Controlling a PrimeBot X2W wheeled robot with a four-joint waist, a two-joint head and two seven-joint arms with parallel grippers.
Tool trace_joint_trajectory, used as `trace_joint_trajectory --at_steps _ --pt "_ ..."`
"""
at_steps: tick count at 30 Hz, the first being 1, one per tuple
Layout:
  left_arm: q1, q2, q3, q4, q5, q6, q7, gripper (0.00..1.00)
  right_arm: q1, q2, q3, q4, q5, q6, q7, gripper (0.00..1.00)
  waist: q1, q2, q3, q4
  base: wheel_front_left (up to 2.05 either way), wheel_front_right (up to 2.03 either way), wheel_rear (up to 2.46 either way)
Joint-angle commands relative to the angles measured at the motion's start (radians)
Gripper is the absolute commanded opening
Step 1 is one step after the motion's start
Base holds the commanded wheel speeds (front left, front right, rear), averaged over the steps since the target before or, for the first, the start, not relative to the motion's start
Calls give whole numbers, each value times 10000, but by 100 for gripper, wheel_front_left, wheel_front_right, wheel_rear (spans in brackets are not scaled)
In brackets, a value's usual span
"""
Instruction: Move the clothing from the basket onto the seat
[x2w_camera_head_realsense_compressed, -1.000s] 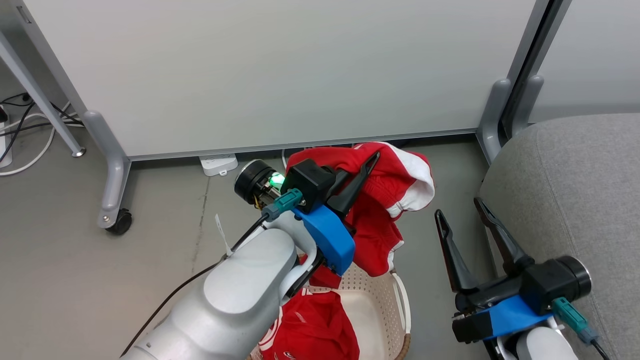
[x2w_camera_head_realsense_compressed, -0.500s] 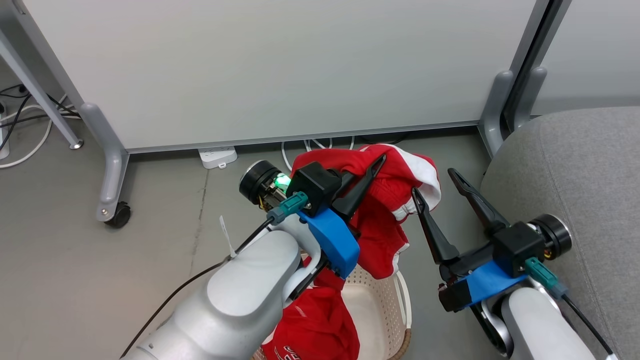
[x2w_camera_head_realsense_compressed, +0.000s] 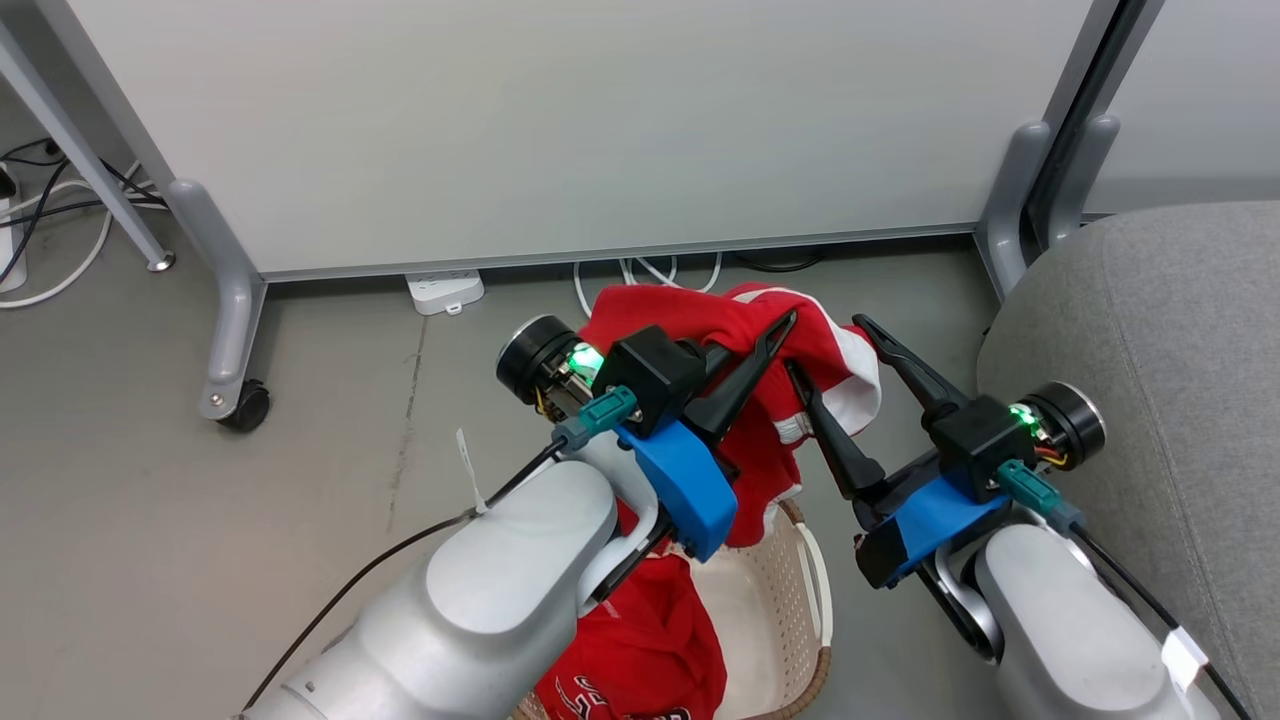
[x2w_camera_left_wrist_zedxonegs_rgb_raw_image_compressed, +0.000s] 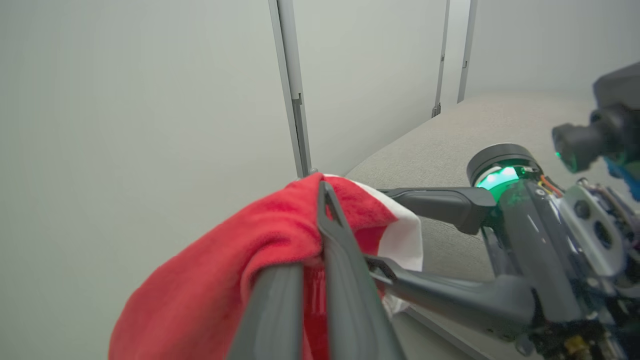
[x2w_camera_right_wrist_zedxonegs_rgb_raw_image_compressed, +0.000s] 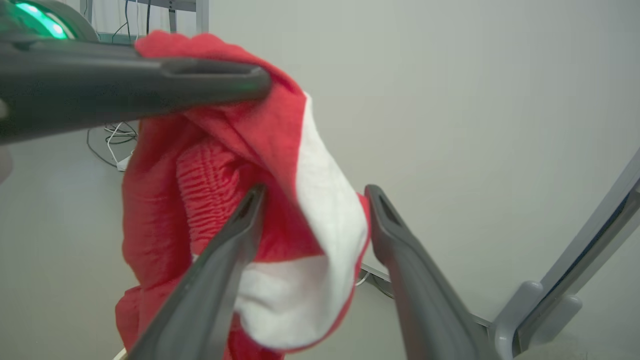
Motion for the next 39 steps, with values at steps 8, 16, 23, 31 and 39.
trace_joint_trajectory --at_steps 8,16,23,31,39 --pt "-162 29 -128 -90 -143 72 -34 0 -503 0 516 606 423 -3 -3 100 -1 0 27 43 0 0 0" --pt "-179 29 -169 -71 -176 80 -34 0 -641 -88 853 615 807 -3 -2 0 -1 0 36 39 0 0 0" --pt "-165 29 -179 -1 -180 52 -34 0 -532 -82 918 535 889 -3 -2 0 -1 0 4 24 0 0 0" --pt "-178 29 -202 38 -161 37 -33 0 -436 -53 854 385 902 -3 -2 0 -1 0 18 17 0 0 0" --pt "-127 28 -241 161 -338 15 -34 100 -369 -22 814 314 873 -3 -2 0 -1 0 67 9 0 0 0"
